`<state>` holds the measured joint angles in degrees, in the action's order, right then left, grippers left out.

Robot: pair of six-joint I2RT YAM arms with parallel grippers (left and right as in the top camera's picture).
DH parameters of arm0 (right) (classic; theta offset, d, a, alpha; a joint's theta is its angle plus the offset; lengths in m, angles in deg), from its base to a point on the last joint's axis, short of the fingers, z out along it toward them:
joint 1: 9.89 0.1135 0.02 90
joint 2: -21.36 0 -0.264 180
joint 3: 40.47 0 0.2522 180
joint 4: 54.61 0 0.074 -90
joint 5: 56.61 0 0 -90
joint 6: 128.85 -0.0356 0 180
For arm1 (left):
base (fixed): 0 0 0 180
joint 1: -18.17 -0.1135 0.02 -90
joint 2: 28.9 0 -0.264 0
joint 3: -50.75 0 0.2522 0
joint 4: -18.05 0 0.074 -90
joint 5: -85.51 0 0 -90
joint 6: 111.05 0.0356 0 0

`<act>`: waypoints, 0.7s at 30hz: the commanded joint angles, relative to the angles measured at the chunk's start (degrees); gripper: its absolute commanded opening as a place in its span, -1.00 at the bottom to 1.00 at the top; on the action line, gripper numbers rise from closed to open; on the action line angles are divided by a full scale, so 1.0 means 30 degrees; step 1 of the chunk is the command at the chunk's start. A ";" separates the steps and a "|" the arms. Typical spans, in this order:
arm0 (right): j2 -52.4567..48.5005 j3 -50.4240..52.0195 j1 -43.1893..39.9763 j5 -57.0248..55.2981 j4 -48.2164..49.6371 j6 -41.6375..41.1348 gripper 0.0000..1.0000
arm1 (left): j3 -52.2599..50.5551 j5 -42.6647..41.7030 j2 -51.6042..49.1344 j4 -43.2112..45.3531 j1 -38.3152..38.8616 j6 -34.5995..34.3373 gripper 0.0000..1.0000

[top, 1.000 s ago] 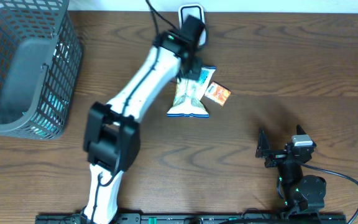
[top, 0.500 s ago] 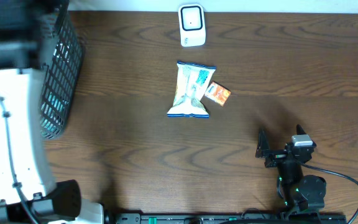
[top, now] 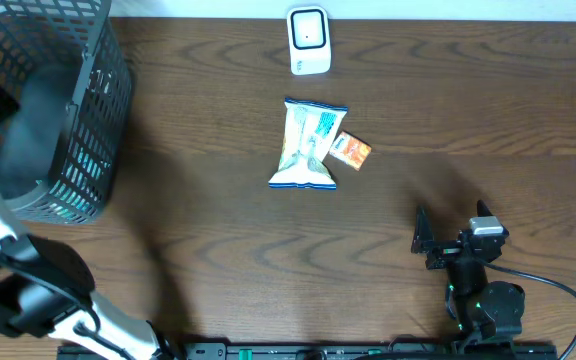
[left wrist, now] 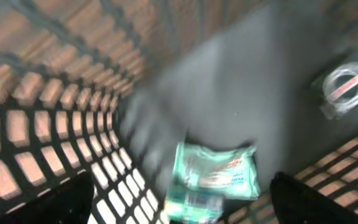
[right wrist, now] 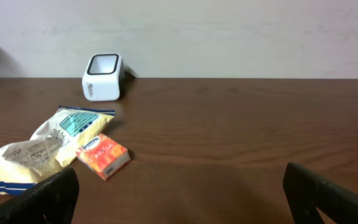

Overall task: Scan the item barcode
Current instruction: 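Reach into the basket and grasp the green packets with the left gripper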

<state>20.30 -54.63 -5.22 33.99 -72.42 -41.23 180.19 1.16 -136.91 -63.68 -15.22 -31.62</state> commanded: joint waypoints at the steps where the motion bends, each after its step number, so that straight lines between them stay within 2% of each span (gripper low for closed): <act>1: 0.0066 0.0029 -0.0095 -0.0015 -0.0080 -0.0189 0.98 | -0.0131 -0.2645 -0.1122 -0.1049 -0.0306 -0.1231 0.76; 3: 0.0066 0.0029 -0.0095 -0.0015 -0.0087 -0.0189 0.98 | -0.0131 -0.4823 -0.1603 -0.1581 -0.0313 -0.1231 0.80; 5: 0.0066 0.0029 -0.0095 -0.0015 -0.0080 -0.0189 0.99 | -0.0131 -0.5807 -0.2011 -0.2040 -0.0291 -0.1260 0.84; 9: 0.0066 0.0029 -0.0095 -0.0015 -0.0080 -0.0189 0.99 | -0.0131 -0.5668 -0.3053 -0.4160 -0.0299 -0.5020 0.88; 16: 0.0066 0.0029 -0.0095 -0.0015 -0.0087 -0.0189 0.99 | -0.0160 -0.5661 -0.4095 -0.5472 -0.0291 -0.7453 0.90; 21: 0.0066 0.0029 -0.0095 -0.0015 -0.0087 -0.0189 0.99 | -0.0656 -0.5093 -0.4095 -0.5523 -0.0255 -1.2080 0.92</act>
<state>20.30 -54.63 -5.22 33.99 -72.42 -41.25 179.27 -15.08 -148.86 -80.27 -16.02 -57.06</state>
